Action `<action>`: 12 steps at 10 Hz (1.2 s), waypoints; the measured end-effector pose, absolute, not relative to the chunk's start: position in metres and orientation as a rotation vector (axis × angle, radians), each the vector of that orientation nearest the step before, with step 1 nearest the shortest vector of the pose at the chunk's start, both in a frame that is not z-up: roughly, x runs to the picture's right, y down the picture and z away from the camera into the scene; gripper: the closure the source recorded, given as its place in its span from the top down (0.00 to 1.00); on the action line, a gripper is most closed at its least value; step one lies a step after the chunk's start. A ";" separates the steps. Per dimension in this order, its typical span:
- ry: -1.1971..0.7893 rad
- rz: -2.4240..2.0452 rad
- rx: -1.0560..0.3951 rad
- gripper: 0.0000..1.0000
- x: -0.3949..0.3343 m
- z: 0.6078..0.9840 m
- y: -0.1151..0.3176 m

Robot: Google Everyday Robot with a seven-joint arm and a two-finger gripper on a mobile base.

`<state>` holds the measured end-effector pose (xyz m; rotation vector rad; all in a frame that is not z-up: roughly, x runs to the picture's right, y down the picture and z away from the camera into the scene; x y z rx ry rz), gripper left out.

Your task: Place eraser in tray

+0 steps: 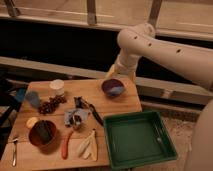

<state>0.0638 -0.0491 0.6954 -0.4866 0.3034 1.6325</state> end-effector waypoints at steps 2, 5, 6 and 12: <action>0.228 1.494 -0.516 0.80 -0.005 0.676 -0.041; 0.188 1.397 -0.543 0.80 -0.048 0.658 -0.027; 0.190 1.399 -0.535 0.80 -0.044 0.659 -0.028; 0.150 1.345 -0.604 0.80 -0.076 0.667 -0.004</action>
